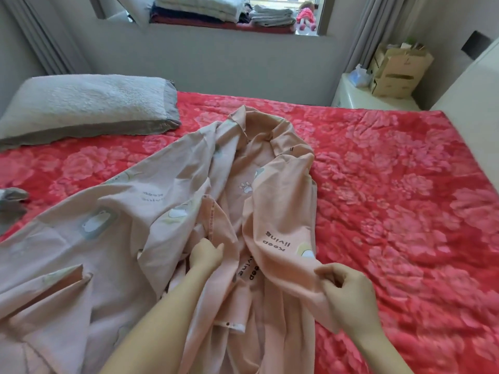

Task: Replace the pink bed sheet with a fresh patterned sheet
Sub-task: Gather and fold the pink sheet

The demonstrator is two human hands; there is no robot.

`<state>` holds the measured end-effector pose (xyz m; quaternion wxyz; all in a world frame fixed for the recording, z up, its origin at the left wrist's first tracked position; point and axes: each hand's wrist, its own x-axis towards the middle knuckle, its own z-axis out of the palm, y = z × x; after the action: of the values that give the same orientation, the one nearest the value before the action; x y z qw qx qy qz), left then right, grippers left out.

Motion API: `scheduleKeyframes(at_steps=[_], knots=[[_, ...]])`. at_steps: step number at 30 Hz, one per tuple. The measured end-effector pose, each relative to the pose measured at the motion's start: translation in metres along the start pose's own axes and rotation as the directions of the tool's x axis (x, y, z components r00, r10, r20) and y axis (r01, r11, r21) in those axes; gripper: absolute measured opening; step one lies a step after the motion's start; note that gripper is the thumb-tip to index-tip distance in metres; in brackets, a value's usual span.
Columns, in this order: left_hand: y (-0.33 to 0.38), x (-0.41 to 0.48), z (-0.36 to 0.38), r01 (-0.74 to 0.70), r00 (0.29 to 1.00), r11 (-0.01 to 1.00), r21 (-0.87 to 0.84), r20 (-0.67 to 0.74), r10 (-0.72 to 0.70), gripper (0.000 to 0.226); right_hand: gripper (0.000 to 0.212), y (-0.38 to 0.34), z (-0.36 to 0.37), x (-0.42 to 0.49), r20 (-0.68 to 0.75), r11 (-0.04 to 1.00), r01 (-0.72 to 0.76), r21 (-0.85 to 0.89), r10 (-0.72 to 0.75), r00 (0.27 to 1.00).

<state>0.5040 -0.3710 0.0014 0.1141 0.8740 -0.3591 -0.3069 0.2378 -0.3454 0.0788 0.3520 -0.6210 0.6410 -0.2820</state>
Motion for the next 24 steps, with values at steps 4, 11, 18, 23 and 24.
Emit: scheduleKeyframes(at_steps=[4, 11, 18, 23, 24], knots=[[-0.005, 0.027, 0.032, 0.068, 0.996, 0.985, -0.159, -0.054, -0.077, 0.049, 0.03, 0.039, 0.011, 0.011, -0.001, 0.998, -0.018, 0.064, 0.018, 1.0], [0.022, -0.001, -0.004, 0.01, 0.995, 0.768, -0.64, 0.083, 0.057, 0.024, 0.028, 0.031, 0.002, -0.005, -0.028, 0.945, -0.159, 0.286, 0.175, 0.984], [0.061, -0.038, -0.141, 0.151, 0.984, 0.473, -0.868, 0.087, -0.154, 0.024, 0.021, -0.099, -0.083, 0.002, -0.15, 0.781, -0.082, 0.619, 0.22, 0.964], [0.096, -0.072, -0.231, 0.03, 0.951, 0.633, -0.774, -0.173, -0.257, 0.018, 0.017, -0.19, -0.144, -0.013, -0.208, 0.791, 0.097, 0.604, 0.04, 0.977], [0.104, -0.081, -0.248, -0.02, 0.953, 0.727, -0.686, -0.233, -0.194, 0.025, 0.017, -0.207, -0.155, -0.015, -0.194, 0.789, 0.115, 0.603, 0.006, 0.981]])
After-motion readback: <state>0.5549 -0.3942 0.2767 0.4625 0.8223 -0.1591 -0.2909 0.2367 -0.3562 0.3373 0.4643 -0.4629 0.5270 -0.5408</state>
